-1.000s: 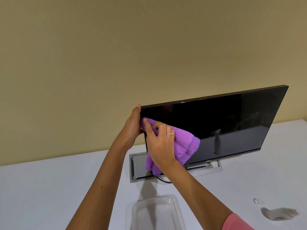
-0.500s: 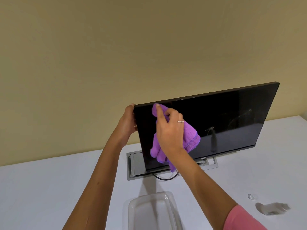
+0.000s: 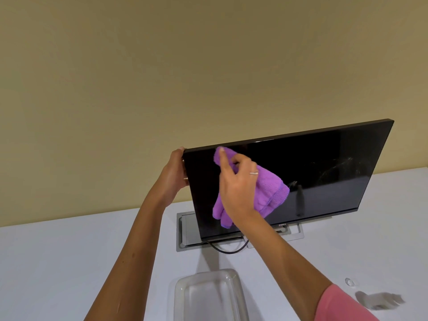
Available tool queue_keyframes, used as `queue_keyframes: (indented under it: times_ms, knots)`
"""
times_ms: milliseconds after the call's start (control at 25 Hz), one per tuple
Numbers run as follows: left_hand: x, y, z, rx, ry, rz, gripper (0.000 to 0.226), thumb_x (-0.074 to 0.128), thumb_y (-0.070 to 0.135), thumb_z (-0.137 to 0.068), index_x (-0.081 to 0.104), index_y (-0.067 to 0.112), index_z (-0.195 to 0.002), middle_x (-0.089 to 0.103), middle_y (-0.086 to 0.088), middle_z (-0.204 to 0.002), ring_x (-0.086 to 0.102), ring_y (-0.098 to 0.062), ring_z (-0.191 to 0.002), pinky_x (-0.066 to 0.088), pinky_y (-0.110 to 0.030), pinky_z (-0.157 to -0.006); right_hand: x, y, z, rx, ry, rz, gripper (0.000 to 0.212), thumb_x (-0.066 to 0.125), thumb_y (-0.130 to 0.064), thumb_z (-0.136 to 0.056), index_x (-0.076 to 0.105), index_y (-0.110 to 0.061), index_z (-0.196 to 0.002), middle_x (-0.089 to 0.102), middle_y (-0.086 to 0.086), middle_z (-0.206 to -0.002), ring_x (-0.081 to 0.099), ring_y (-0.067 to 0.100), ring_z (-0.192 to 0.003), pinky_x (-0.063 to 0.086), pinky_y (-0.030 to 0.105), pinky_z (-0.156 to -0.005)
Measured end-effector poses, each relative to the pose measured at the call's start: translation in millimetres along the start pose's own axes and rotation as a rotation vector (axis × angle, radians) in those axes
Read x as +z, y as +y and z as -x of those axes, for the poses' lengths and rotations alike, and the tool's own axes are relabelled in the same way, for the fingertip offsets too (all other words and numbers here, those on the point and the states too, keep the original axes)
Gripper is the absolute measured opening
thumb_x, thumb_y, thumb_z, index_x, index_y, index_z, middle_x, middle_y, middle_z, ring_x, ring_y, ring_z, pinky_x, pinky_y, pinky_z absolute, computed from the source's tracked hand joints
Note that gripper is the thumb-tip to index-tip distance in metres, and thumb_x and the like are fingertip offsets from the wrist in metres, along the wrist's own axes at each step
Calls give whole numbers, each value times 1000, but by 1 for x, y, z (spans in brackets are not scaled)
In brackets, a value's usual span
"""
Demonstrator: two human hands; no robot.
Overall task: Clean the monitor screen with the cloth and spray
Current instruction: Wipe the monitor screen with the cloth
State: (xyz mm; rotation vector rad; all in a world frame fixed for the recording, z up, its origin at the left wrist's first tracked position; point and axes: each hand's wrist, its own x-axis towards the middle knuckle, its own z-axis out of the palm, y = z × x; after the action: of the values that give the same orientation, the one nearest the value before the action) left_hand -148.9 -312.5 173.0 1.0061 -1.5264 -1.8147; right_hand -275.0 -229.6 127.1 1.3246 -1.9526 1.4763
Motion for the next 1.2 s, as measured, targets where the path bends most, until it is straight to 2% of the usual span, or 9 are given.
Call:
queue_keyframes:
  times_ms: [160,320,400,520,600,720,840,960,1200]
  knots:
    - [3,-2,2,11,26,-9,48,29,52,-90,73,34,-86,73,-2,-96,66,-17,-89,50,-37,-84,18,-19,10,-320,-34,215,49,51,2,-85,53,-22,-128,50,8,-100,47,27,-76,43,39,-62]
    - [9,-1,2,23,64,15,46,29,49,-92,72,32,-88,73,-1,-97,65,-16,-89,51,-35,-81,1,-4,-1,-296,-107,238,43,48,-2,-88,63,-24,-122,61,10,-98,53,28,-77,44,37,-66]
    - [13,-1,1,22,117,62,41,31,45,-95,67,26,-93,70,1,-92,65,-13,-83,49,-32,-75,-14,8,-10,-77,-218,131,23,45,-37,-100,60,-36,-117,60,1,-103,51,17,-92,40,33,-80]
    - [16,4,2,12,228,79,30,37,37,-96,60,20,-87,60,1,-82,56,-17,-77,44,-33,-72,-37,41,-22,49,-183,123,44,32,-68,-93,59,-38,-111,45,-24,-93,40,-8,-85,38,28,-84]
    - [19,9,4,48,301,0,30,37,32,-95,61,20,-82,63,4,-78,57,-19,-79,46,-30,-73,-58,60,-31,127,-139,83,34,45,-47,-98,61,-25,-119,49,-20,-99,45,-2,-89,45,35,-78]
    - [28,17,13,319,466,-316,34,36,30,-93,69,22,-101,71,6,-101,63,-14,-102,47,-30,-90,-73,82,-35,55,-73,133,44,54,-3,-94,49,-9,-137,53,14,-111,47,25,-90,47,36,-68]
    - [53,32,13,607,499,-904,42,35,31,-92,61,20,-124,66,1,-122,56,-16,-120,41,-39,-103,-74,88,-35,43,-40,121,49,55,2,-91,47,-7,-138,52,18,-110,48,29,-89,48,37,-66]
    - [95,31,5,569,265,-1384,55,31,27,-88,44,13,-140,50,-6,-142,37,-23,-138,21,-47,-115,-67,81,-31,-41,-43,123,50,61,9,-83,55,-6,-131,59,21,-106,51,34,-82,49,42,-64]
    - [128,6,-1,567,289,-1496,68,32,27,-81,29,11,-147,31,-5,-155,16,-25,-146,0,-51,-116,-59,68,-29,-209,-168,80,34,64,-5,-88,65,-12,-121,67,14,-102,60,32,-83,51,41,-71]
